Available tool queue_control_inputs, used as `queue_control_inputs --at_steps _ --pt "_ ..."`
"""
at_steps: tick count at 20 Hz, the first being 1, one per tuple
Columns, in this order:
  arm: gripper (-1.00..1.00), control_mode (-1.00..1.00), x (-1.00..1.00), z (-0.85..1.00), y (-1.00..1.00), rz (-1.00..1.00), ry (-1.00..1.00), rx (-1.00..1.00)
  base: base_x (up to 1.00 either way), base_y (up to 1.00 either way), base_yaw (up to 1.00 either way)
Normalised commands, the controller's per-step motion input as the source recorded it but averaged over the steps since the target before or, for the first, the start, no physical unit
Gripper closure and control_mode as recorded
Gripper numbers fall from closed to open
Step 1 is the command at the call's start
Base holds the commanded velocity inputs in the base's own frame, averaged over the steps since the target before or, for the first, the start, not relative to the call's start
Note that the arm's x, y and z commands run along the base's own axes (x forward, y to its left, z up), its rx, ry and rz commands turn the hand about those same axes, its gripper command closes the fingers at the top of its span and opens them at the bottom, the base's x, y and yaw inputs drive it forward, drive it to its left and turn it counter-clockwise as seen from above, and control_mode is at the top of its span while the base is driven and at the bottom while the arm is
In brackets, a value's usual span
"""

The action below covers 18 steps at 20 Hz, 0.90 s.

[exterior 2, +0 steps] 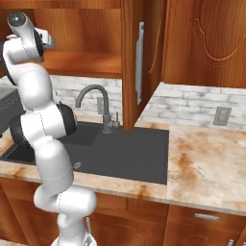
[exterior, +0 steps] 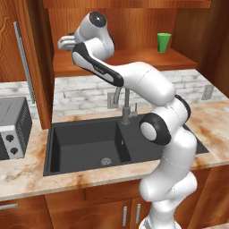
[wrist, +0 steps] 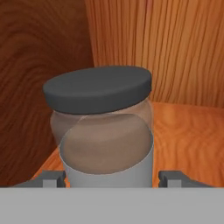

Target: Take the cinnamon bottle from the cabinet and place it on the dining table, next to the plate with the cupcake. Then take the chocolate from the dining counter and place it on the cupcake plate.

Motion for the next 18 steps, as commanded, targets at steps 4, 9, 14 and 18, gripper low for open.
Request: queue_control_inputs --at_steps 4,9,14,18 --pt "1.00 -1.00 -0.04 -0.02 0.00 0.00 0.02 0.00 0.00 0.00 0.00" --pt "1.00 -1.00 -0.86 0.00 -0.17 0.00 -0.07 0.00 0.00 0.00 0.00" --pt "1.00 -1.00 -1.00 -0.03 -0.40 0.00 -0.06 0.00 0.00 0.00 0.00" --pt "1.00 -1.00 -1.00 0.00 -0.63 0.00 -0.04 0.00 0.00 0.00 0.00"
